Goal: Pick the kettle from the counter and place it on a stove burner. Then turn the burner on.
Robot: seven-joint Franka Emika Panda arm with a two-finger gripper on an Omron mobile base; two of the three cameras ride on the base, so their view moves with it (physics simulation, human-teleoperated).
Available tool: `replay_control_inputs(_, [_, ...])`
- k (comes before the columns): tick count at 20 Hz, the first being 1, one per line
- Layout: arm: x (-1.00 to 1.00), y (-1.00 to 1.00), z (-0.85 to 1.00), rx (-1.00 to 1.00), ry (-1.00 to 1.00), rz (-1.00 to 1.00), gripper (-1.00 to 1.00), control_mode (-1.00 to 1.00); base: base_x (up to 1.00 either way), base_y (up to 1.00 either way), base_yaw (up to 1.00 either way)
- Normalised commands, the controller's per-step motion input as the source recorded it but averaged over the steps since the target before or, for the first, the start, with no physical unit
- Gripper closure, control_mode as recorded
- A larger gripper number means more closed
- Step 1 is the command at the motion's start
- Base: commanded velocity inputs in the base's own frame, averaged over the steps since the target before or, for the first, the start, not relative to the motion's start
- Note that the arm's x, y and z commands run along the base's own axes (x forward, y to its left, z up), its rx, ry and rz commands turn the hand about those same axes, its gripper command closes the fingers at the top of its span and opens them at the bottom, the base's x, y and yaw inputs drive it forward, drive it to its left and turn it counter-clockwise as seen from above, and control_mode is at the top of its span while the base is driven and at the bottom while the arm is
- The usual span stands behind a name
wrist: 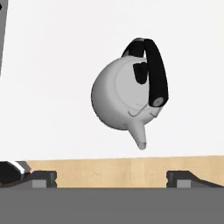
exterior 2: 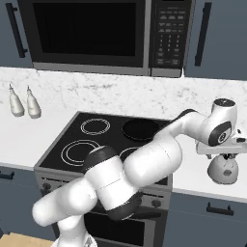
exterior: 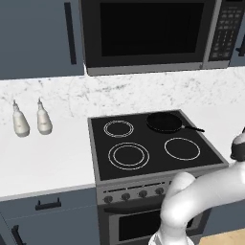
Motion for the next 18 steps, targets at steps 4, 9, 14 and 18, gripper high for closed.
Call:
replay_control_inputs(4, [0.21, -0.08, -0.01, 0.03, 0.0, -0.06, -1.0, -1.0, 0.0, 0.0, 0.0])
replay_control_inputs(9, [0.13, 0.0, -0.25, 0.0, -0.03, -0.01, -1.0, -1.0, 0.0, 0.0, 0.0])
replay_control_inputs(14, [0.19, -0.06, -0.34, 0.0, -0.07, 0.0, -1.0, -1.0, 0.0, 0.0, 0.0])
replay_control_inputs(18, [0.29, -0.21, -0.39, -0.04, -0.09, 0.0, -1.0, -1.0, 0.0, 0.0, 0.0])
